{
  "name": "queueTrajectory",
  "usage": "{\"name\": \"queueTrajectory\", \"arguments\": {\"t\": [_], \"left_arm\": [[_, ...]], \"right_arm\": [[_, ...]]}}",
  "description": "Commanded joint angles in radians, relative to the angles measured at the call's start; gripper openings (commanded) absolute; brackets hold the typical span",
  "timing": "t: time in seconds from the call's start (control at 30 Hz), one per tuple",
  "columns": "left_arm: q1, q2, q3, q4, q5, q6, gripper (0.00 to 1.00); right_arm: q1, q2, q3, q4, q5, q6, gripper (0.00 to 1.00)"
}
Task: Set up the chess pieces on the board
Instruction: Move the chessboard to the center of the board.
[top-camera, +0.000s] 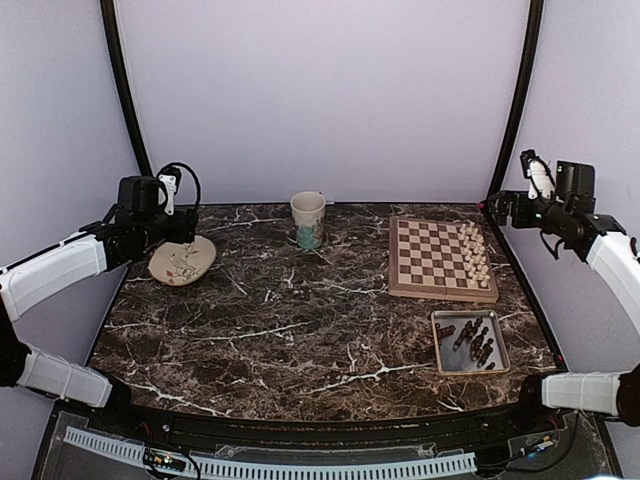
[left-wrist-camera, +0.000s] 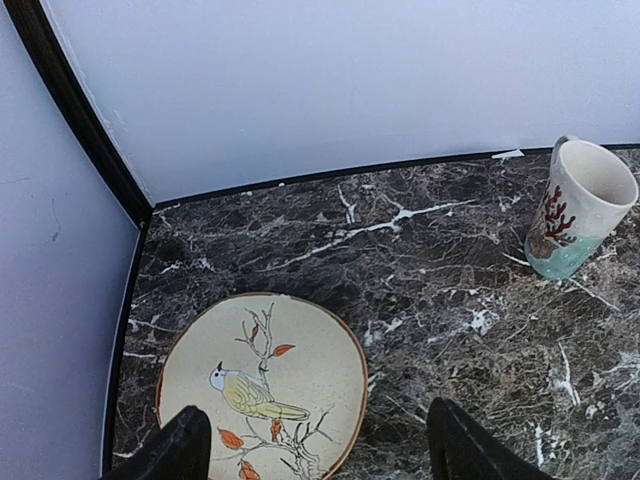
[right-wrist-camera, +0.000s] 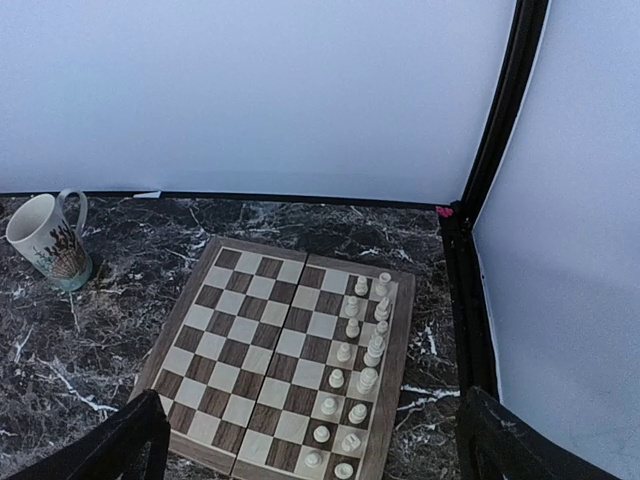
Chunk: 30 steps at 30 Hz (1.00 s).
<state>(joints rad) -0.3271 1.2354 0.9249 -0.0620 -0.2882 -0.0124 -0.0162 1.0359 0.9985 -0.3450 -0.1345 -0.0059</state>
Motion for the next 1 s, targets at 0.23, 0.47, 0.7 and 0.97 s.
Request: {"name": "queueTrajectory", "arguments": {"t": [0.23, 0.47, 0.7, 0.97], "left_arm": [[0.022, -0.003, -0.018, 0.068, 0.279, -0.073, 0.6], [-0.145, 0.084, 0.04, 0.042, 0.347, -0.155, 0.54], [-0.337, 0.274, 0.15, 0.051, 0.392, -0.234, 0.5], [-0.484, 0.554, 0.371, 0.045, 0.438, -0.327, 0.49]], "right_arm": [[-0.034, 0.071, -0.017, -0.02, 0.093, -0.039, 1.0], [-0.094, 0.174, 0.03, -0.063, 0.086, -0.073, 0.97], [-0.174, 0.386, 0.141, -0.139, 0.136, -0.125, 0.7], [-0.26, 0.629, 0.268, -0.22, 0.107, -0.147, 0.47]]}}
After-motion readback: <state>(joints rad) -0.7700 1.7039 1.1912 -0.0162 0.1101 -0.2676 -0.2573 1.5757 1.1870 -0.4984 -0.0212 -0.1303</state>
